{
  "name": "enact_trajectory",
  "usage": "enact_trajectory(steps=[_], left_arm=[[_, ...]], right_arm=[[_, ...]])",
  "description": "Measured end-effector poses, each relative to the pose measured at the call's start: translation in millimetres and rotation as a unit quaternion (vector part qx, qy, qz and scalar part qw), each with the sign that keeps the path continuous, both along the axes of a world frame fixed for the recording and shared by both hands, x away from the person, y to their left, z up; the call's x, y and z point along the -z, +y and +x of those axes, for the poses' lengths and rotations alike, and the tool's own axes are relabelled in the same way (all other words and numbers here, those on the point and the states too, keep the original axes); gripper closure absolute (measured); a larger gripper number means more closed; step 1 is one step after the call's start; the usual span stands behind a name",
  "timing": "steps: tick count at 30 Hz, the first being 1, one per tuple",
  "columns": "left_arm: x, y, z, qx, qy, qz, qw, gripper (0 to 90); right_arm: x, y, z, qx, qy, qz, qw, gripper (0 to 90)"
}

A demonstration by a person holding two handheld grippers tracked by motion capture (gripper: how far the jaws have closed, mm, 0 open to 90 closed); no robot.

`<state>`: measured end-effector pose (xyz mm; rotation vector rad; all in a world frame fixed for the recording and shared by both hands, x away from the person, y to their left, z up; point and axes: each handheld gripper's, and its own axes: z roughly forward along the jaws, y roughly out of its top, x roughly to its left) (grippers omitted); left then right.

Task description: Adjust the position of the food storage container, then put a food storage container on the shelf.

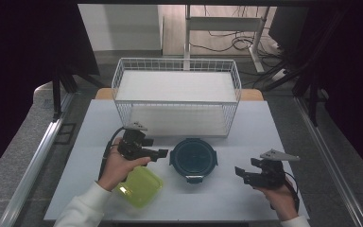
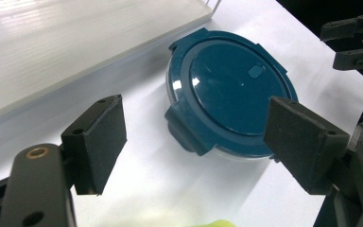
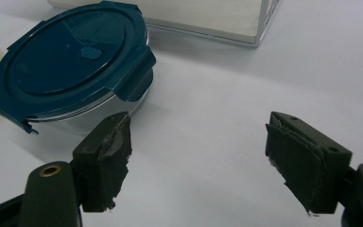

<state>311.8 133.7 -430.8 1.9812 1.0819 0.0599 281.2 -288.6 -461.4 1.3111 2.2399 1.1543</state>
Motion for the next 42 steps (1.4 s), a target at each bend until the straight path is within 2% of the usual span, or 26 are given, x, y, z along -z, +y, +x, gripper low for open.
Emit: enact_trajectory(steps=[4,5,6,7,9,11,16,22,23,24,26,27,31,33,34,37,38,39,42], left_arm=[[1.6,0.4,-0.9,-0.004,0.000,-0.002,1.0000,21.4],[1.9,0.0,-0.9,-0.005,0.001,-0.001,1.0000,21.6],[2.5,-0.5,-0.7,-0.005,0.002,-0.002,1.0000,21.6],[4.2,-2.0,-0.6,-0.005,0.006,-0.002,1.0000,21.5],[5.2,-2.5,-0.6,-0.004,0.007,0.000,1.0000,21.1],[9.0,-3.1,-1.3,-0.006,0.017,0.000,0.9998,19.1],[8.3,-2.1,-2.3,-0.011,0.022,-0.006,0.9997,15.8],[11.1,-8.1,3.8,-0.008,0.036,-0.010,0.9993,13.5],[13.0,-12.3,6.5,-0.003,0.045,-0.014,0.9989,13.4],[13.0,-12.3,6.5,-0.003,0.045,-0.014,0.9989,13.1],[18.1,-18.1,12.6,-0.001,0.069,-0.033,0.9971,12.7],[18.1,-18.1,12.6,-0.001,0.069,-0.033,0.9971,12.5],[27.4,-23.2,23.9,-0.004,0.101,-0.044,0.9939,11.0],[35.5,-26.8,31.6,-0.004,0.121,-0.046,0.9916,10.1],[35.5,-26.8,31.6,-0.004,0.121,-0.046,0.9916,9.7],[42.0,-29.9,37.5,-0.006,0.135,-0.053,0.9894,9.6],[42.0,-29.9,37.5,-0.006,0.135,-0.053,0.9894,9.6],[44.3,-29.4,39.7,0.006,0.137,-0.043,0.9896,9.6],[46.9,-32.0,40.2,0.006,0.142,-0.046,0.9887,9.5]], right_arm=[[-0.8,-0.9,0.7,-0.003,-0.003,0.013,0.9999,22.5],[-2.4,-1.4,1.2,-0.001,0.005,0.032,0.9995,22.4],[-2.4,-1.4,1.2,-0.001,0.005,0.032,0.9995,22.4],[-4.0,-1.9,1.8,0.000,0.005,0.043,0.9990,22.4],[-4.6,-2.3,2.1,0.000,0.005,0.047,0.9989,22.4],[-5.1,-3.1,4.0,0.001,0.007,0.055,0.9985,22.3],[-6.2,-1.1,7.3,-0.004,0.007,0.050,0.9987,21.6],[-8.8,5.7,12.7,-0.019,0.034,0.075,0.9964,19.1],[-11.6,8.7,15.3,-0.024,0.049,0.093,0.9941,17.7],[-13.1,10.6,17.1,-0.029,0.059,0.105,0.9923,17.2],[-15.0,16.1,21.2,-0.032,0.073,0.117,0.9899,16.8],[-15.0,16.1,21.2,-0.032,0.073,0.117,0.9899,16.8],[-11.1,28.6,32.7,-0.034,0.084,0.106,0.9902,16.0],[-5.4,35.2,42.3,-0.030,0.101,0.116,0.9876,15.8],[-5.4,35.2,42.3,-0.030,0.101,0.116,0.9876,15.8],[-1.2,42.7,51.6,-0.029,0.116,0.121,0.9853,15.3],[-0.7,44.4,53.3,-0.030,0.119,0.123,0.9848,15.0],[-0.2,46.0,54.9,-0.030,0.123,0.124,0.9842,14.7],[1.9,49.5,57.7,-0.032,0.130,0.129,0.9826,14.2]])
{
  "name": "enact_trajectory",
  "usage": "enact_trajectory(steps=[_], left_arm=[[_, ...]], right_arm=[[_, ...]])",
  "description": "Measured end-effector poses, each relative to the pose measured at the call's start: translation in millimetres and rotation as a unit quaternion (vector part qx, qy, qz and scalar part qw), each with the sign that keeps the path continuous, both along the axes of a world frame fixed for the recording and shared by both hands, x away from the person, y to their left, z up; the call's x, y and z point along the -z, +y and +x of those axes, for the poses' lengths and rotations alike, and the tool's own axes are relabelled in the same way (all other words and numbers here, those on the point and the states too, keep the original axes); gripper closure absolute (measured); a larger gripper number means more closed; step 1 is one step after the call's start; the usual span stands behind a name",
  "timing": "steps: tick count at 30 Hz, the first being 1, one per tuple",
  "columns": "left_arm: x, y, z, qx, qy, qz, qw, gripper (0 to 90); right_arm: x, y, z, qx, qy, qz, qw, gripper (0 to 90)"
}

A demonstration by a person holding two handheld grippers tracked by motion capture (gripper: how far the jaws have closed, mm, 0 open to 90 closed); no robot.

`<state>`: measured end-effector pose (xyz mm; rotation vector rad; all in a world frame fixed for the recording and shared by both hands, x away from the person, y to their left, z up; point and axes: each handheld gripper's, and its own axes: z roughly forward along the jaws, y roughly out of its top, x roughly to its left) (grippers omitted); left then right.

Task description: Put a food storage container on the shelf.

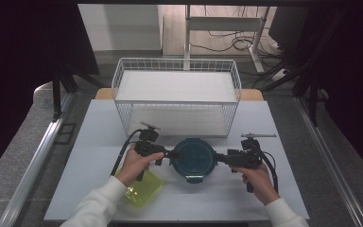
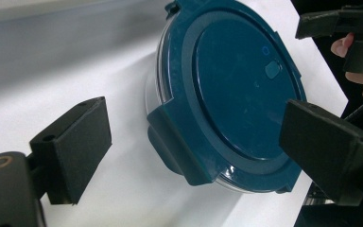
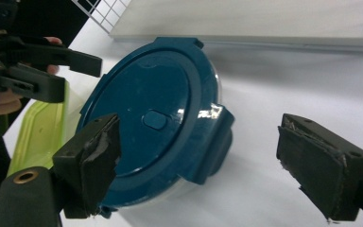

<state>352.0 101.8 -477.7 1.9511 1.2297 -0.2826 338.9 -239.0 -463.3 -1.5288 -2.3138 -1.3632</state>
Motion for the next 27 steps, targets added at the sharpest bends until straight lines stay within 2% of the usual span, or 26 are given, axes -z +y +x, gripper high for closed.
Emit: enact_trajectory(steps=[9,15,20,23,27], left_arm=[[11.1,-9.8,4.7,0.008,0.019,-0.010,0.9997,9.3],[17.2,-14.3,6.9,0.008,0.033,-0.011,0.9993,8.1],[19.1,-15.6,7.2,0.013,0.037,-0.013,0.9992,7.7],[21.8,-18.0,7.5,0.014,0.046,-0.017,0.9987,7.6],[23.8,-19.8,8.2,0.014,0.051,-0.017,0.9984,7.6]], right_arm=[[16.6,15.8,9.1,-0.012,0.046,0.004,0.9989,11.0],[24.2,20.8,11.6,-0.014,0.064,0.004,0.9978,10.2],[28.2,23.9,12.7,-0.017,0.075,0.005,0.9971,10.0],[32.2,25.7,14.1,-0.015,0.089,0.014,0.9958,10.0],[33.4,25.9,14.0,-0.011,0.097,0.015,0.9951,10.3]])
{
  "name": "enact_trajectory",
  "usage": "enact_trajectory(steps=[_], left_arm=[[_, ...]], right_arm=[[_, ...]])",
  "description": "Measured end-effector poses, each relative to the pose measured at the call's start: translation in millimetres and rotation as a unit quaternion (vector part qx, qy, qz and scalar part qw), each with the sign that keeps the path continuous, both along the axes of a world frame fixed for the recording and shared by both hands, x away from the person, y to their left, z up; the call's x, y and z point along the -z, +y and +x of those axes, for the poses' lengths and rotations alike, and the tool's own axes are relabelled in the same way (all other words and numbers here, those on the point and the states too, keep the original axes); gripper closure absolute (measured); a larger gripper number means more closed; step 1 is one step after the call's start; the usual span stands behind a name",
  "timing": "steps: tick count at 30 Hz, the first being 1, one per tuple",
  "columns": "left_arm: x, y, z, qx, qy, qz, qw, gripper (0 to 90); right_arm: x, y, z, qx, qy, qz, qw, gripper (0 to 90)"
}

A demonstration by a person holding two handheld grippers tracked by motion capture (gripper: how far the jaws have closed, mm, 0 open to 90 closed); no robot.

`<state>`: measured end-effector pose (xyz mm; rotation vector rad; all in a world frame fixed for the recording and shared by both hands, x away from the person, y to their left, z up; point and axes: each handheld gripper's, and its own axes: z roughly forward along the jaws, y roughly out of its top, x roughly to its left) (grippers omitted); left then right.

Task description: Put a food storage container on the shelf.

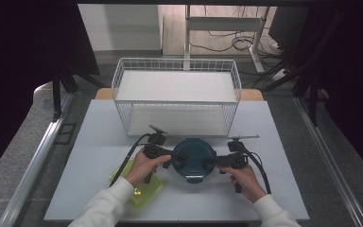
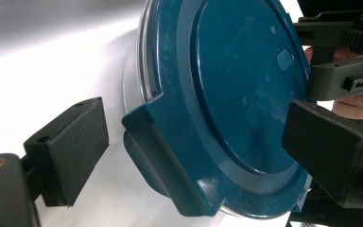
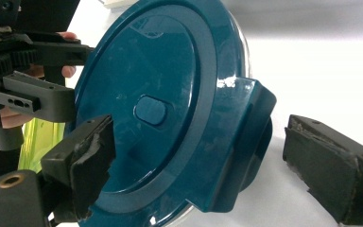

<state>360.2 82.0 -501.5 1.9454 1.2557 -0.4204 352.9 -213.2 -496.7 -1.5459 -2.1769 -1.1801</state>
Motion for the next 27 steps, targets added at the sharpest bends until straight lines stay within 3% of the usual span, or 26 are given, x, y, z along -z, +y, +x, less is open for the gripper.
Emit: enact_trajectory(steps=[3,6,11,13,16,23,27], left_arm=[[1.3,-1.0,-0.2,0.000,0.003,-0.002,1.0000,7.7],[6.0,-1.2,-0.8,-0.003,0.021,-0.017,0.9996,8.4],[6.4,-2.6,-2.7,0.003,0.024,-0.017,0.9996,14.9],[5.1,-4.0,-3.5,0.004,0.024,-0.017,0.9996,16.9],[4.2,-3.5,-2.7,-0.005,0.035,-0.016,0.9993,18.4],[0.2,-3.8,-6.4,-0.008,0.030,-0.007,0.9995,20.8],[-3.0,-3.7,-10.5,-0.013,0.023,-0.007,0.9996,22.5]], right_arm=[[1.2,0.1,0.1,0.000,0.006,0.005,1.0000,11.0],[4.6,3.6,-0.6,-0.003,0.018,0.011,0.9998,12.0],[6.8,5.8,-1.4,-0.002,0.041,0.026,0.9988,17.3],[6.5,5.7,-1.6,0.000,0.040,0.025,0.9989,18.3],[6.0,0.1,0.0,0.014,0.059,0.039,0.9974,24.2],[2.4,-1.6,-2.0,0.033,0.073,0.046,0.9957,29.9],[0.4,-2.3,-4.2,0.040,0.070,0.048,0.9956,31.8]])
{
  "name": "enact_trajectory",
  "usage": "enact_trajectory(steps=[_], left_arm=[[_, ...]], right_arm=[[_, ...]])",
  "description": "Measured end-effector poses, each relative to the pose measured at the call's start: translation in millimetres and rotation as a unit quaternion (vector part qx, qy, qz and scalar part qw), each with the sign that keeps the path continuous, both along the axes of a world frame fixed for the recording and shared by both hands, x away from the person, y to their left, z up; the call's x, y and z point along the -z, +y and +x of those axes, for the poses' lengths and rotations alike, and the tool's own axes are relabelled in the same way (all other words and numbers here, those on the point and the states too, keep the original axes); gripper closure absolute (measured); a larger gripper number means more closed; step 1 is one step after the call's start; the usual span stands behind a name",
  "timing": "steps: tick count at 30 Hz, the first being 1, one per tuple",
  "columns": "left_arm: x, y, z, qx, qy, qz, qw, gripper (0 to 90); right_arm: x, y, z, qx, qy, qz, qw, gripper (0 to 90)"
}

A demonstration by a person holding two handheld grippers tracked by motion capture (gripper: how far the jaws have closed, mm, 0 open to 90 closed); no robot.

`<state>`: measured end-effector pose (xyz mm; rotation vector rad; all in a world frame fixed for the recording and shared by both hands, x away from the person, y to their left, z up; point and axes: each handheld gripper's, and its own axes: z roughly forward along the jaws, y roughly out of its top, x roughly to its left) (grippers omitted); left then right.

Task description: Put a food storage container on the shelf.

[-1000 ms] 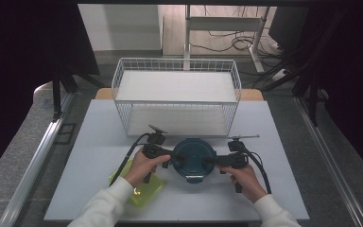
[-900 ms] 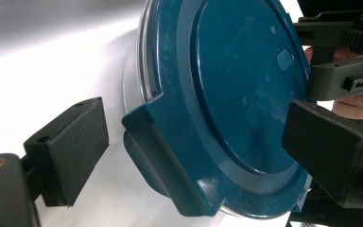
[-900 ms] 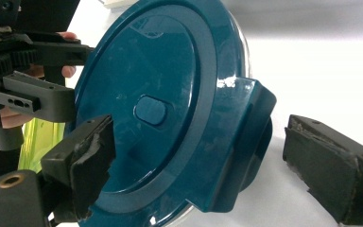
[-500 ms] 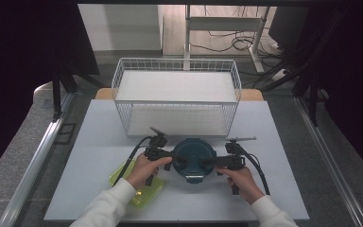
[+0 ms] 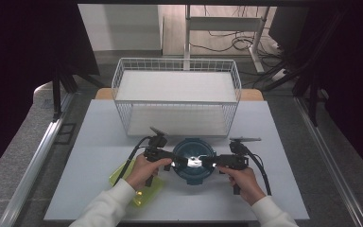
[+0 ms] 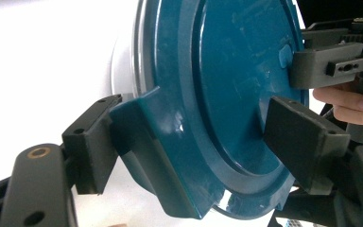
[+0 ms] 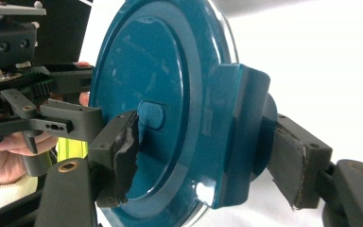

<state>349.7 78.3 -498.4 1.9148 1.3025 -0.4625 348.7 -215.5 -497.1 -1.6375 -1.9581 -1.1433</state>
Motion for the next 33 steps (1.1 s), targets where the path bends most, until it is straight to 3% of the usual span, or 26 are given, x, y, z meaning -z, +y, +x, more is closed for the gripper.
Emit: enact_trajectory(steps=[9,18,33], left_arm=[[-6.5,0.3,-5.7,-0.011,-0.018,0.003,0.9998,27.2],[-11.1,0.7,-8.7,-0.014,-0.034,-0.006,0.9993,30.8],[-38.5,6.7,-18.2,-0.019,-0.074,-0.012,0.9970,33.1]], right_arm=[[-2.9,-4.9,-4.3,0.021,0.005,0.015,0.9997,36.2],[-12.1,-6.4,-6.6,0.024,-0.026,0.007,0.9994,37.5],[-37.1,-4.9,-11.3,0.009,-0.074,0.008,0.9972,37.5]])
